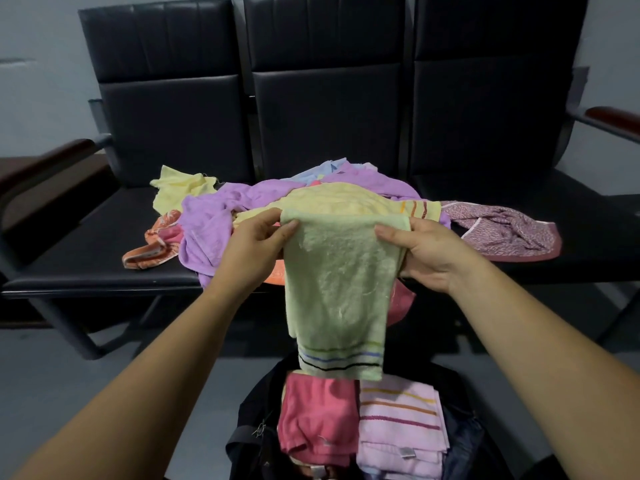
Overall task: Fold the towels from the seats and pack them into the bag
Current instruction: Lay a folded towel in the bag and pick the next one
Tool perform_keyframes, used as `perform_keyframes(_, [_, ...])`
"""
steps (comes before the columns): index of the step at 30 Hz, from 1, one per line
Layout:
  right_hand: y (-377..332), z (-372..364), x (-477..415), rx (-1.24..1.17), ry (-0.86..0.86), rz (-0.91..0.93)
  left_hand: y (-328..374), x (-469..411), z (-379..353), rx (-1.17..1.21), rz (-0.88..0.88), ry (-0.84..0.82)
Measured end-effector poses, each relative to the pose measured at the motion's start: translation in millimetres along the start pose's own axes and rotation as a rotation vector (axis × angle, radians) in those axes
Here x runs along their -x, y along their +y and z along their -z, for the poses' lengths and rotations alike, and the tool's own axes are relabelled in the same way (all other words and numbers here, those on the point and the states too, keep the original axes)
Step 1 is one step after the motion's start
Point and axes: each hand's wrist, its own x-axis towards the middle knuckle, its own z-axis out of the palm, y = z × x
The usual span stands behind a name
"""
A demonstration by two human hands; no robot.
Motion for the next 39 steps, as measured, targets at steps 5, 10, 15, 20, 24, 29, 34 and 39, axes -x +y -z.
perform_keyframes(5, [-6.6, -7.1, 2.9, -0.214, 0.013, 0.092, 7.8, -2.5, -3.9, 0.292, 0.149, 0.067])
perform_keyframes(10, [-21.3, -9.7, 6.5, -0.354, -0.076, 0.149, 18.6, -3.6, -5.4, 0.453, 0.033, -0.024])
perform_keyframes(15, [-23.7, -7.4, 11.3, -0.115, 0.13, 0.273, 18.0, -3.5, -6.1, 0.273, -0.026, 0.11])
perform_keyframes(20, [-20.0, -8.8, 9.6, 0.003, 0.303, 0.334, 17.0, -3.0, -9.4, 0.231, -0.046, 0.189])
perform_keyframes(24, [-22.3, -13.5, 15.4, 0.028, 0.364, 0.439, 21.9, -2.0, -8.1, 0.184, -0.081, 0.257])
perform_keyframes(29, [-30.1, -20.4, 26.3, 0.111, 0.266, 0.616, 29.1, 1.4, -11.3, 0.245, -0.156, 0.104])
perform_keyframes(34, [-21.9, -29.4, 30.4, 0.409, -0.162, 0.494, 29.8, 5.2, -21.0, 0.162, -0.201, -0.077])
perform_keyframes(39, [-14.1, -40.7, 24.7, 0.227, -0.08, 0.536, 31.7, 6.4, -20.9, 0.288, -0.116, -0.077])
